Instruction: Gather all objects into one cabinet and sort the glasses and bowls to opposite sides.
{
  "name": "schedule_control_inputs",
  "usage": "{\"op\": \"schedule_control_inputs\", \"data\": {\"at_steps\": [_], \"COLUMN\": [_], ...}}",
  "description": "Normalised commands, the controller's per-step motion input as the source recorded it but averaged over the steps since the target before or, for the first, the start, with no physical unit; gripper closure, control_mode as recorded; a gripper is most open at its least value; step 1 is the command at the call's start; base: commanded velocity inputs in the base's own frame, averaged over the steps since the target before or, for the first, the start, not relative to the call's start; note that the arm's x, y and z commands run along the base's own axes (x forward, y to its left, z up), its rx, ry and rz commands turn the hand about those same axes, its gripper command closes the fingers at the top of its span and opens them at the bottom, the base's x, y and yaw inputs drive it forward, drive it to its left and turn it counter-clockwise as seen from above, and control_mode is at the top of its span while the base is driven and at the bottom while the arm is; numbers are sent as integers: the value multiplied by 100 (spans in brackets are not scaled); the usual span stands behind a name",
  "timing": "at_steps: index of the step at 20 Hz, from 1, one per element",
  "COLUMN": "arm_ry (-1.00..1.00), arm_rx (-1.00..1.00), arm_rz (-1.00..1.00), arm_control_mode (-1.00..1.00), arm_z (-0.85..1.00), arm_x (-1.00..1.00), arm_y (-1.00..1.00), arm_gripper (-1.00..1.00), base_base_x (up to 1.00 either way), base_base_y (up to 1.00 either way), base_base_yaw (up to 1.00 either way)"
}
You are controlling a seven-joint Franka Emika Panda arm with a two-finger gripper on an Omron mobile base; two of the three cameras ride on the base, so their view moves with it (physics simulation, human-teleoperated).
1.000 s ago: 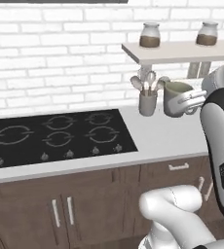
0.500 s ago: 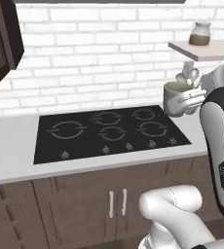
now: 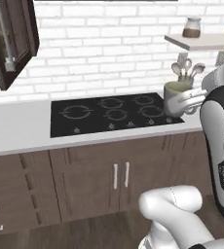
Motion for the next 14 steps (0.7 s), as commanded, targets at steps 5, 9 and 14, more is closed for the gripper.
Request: {"op": "schedule_control_inputs", "data": {"at_steps": [5,9,14], "arm_ry": [0,0,0], "arm_rx": [0,0,0], "arm_rz": [0,0,0], "arm_control_mode": [100,100,100], "arm_z": [0,0,0], "arm_x": [0,0,0], "arm_y": [0,0,0], "arm_gripper": [100,100,100], "base_base_x": [-1,-8,-81], "base_base_y": [100,100,34], "base_base_yaw": [-14,-12,-3]}}
